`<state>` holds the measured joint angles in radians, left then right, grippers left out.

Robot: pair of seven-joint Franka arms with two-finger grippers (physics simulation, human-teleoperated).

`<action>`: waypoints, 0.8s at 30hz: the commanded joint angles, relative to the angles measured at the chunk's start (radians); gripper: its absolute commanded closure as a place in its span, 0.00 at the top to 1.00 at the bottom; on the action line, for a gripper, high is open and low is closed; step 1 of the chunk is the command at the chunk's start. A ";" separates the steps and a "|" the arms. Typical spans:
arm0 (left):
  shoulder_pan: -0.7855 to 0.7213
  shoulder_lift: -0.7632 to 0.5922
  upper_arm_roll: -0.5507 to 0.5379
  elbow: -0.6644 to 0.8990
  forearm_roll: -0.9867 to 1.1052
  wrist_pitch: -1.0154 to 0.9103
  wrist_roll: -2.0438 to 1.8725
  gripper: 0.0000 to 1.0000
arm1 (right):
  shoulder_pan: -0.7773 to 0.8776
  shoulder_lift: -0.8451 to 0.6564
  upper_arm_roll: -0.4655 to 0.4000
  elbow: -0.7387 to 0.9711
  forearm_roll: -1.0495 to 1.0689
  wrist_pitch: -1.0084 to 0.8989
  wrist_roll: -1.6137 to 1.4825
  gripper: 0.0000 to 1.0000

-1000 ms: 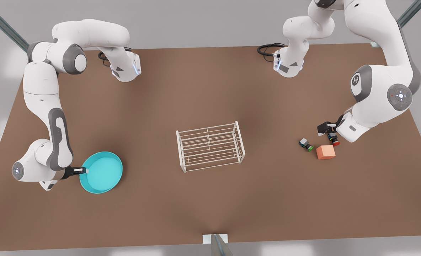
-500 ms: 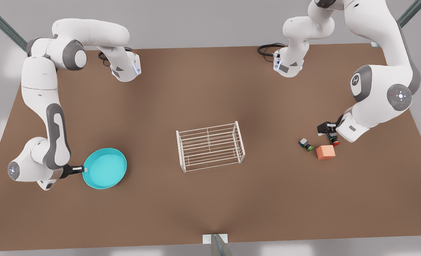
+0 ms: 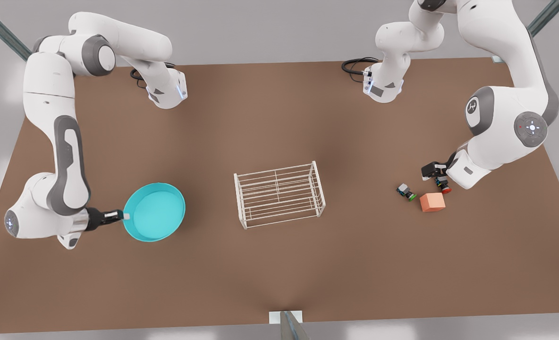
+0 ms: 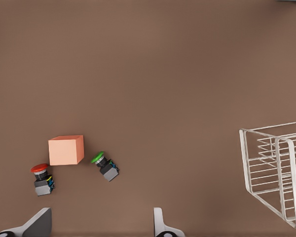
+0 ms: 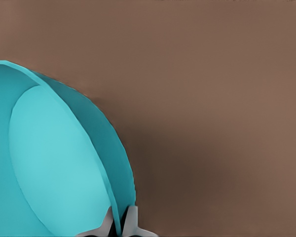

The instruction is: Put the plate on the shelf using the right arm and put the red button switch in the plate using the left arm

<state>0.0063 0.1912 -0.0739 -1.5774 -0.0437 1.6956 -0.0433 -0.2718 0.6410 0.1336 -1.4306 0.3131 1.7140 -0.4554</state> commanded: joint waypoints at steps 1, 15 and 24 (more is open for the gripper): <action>-0.002 0.000 -0.001 0.000 0.001 0.001 -0.012 1.00 | 0.009 -0.018 0.018 0.001 0.008 -0.092 0.124 0.22; 0.248 -0.021 0.009 -0.474 0.127 0.414 -0.013 1.00 | 0.167 -0.098 0.179 0.045 0.003 -0.122 0.469 0.22; 0.345 0.094 0.011 -0.562 0.134 0.682 -0.003 1.00 | 0.385 -0.046 0.173 0.110 -0.003 -0.008 0.724 0.22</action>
<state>0.3475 0.2843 -0.0632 -2.1377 0.0851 2.2601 -0.0548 0.1033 0.5916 0.3067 -1.3220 0.3133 1.6507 -0.0916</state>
